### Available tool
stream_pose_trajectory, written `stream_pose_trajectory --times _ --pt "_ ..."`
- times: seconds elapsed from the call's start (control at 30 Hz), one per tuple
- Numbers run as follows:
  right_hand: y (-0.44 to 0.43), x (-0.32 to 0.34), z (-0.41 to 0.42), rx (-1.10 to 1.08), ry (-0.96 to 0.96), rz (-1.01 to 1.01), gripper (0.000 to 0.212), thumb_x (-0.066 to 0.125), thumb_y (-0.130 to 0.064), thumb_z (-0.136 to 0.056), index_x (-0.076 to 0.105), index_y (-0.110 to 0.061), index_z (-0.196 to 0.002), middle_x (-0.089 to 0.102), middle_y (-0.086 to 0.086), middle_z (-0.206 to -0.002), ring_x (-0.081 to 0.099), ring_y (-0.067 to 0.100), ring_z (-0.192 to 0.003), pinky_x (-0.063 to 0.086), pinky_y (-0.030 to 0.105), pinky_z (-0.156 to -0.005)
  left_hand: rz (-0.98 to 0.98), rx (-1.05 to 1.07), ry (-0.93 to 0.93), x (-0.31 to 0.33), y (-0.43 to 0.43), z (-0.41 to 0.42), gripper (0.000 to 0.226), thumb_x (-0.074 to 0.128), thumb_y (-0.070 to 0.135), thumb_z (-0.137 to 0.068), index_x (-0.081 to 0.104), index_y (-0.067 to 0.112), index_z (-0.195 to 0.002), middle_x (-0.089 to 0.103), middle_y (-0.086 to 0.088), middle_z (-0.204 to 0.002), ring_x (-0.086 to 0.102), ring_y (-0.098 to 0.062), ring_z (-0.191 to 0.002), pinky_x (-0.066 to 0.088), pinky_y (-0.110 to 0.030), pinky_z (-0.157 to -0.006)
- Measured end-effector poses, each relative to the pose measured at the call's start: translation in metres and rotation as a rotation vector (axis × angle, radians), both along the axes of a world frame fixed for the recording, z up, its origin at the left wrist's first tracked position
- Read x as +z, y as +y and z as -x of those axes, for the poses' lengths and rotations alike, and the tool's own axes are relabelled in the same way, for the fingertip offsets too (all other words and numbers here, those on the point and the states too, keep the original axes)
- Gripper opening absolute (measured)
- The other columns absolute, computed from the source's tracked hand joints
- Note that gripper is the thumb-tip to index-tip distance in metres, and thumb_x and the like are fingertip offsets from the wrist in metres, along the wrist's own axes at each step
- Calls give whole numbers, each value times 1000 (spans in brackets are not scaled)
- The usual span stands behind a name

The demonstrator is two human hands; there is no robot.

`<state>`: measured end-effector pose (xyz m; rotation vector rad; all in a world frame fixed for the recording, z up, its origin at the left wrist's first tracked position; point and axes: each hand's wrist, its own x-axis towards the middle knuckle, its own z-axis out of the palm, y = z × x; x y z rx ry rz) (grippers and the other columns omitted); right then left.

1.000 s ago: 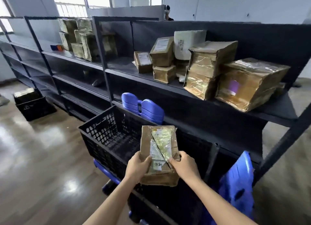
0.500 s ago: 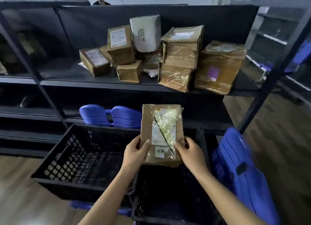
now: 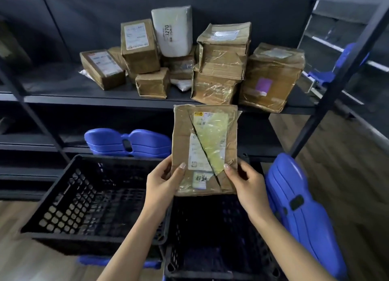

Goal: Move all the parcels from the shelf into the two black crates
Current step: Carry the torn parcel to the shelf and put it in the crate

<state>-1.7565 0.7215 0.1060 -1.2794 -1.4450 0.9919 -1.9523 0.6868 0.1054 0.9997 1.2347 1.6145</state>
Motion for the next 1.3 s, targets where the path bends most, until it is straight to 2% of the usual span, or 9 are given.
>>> stream_pose_trajectory --times 0.17,0.33,0.43,0.57,0.67,0.73,0.97,1.17,1.3 --pt "9 -16 -5 -2 -26 126 19 65 -40 -87 71 -33 -104 69 -30 -86 61 -15 -88 44 4 -71 74 -15 72 -15 9 -1 17 65 19 -90 72 23 -105 76 3 -92 70 -6 -83 54 -16 -70" --pt "19 -40 -7 -32 -82 268 16 64 -43 -88 71 -33 -77 74 -1 -79 68 6 -72 43 17 -60 270 5 307 -51 23 -9 14 60 27 -92 68 17 -87 59 12 -60 49 -3 -55 39 -22 -58" --pt "24 -60 -11 -69 -89 328 24 65 -38 -88 72 -19 -75 73 10 -83 68 18 -74 39 23 -59 357 -1 409 -73 31 -16 16 59 27 -93 64 21 -78 55 14 -56 47 -2 -51 36 -16 -50" --pt "35 -95 -14 -92 -134 410 27 63 -34 -90 72 -10 -87 72 7 -78 65 17 -72 39 27 -59 469 -26 529 -101 47 -25 18 60 28 -91 64 13 -83 59 6 -63 51 -8 -53 38 -20 -49" --pt "47 -124 -15 -108 -192 436 23 61 -35 -92 69 -14 -86 67 -1 -71 62 13 -68 38 28 -58 507 -11 558 -122 63 -30 9 61 24 -90 62 19 -97 67 3 -84 61 -14 -72 44 -24 -57" --pt "55 -144 -16 -107 -240 445 28 61 -36 -92 68 -10 -83 64 3 -69 62 18 -68 36 30 -58 523 -12 593 -140 73 -33 22 62 22 -88 61 20 -110 65 7 -89 60 -12 -77 43 -21 -56" --pt "100 -224 -8 -72 -297 456 33 61 -35 -92 68 -8 -110 70 6 -106 65 23 -99 47 32 -77 592 -15 633 -221 114 -34 34 61 20 -89 56 17 -122 61 6 -92 56 -12 -77 43 -25 -60" --pt "124 -290 9 -30 -329 499 23 60 -26 -93 67 -11 -109 67 0 -96 64 21 -98 35 25 -58 704 -15 629 -286 136 -32 44 59 15 -92 46 7 -134 62 -13 -124 59 -29 -111 46 -28 -79" --pt "133 -325 16 -45 -326 529 15 59 -19 -92 69 -10 -99 70 11 -105 64 24 -97 32 22 -60 718 24 636 -311 142 -33 42 59 9 -90 50 9 -132 60 -14 -123 60 -29 -108 48 -30 -83"
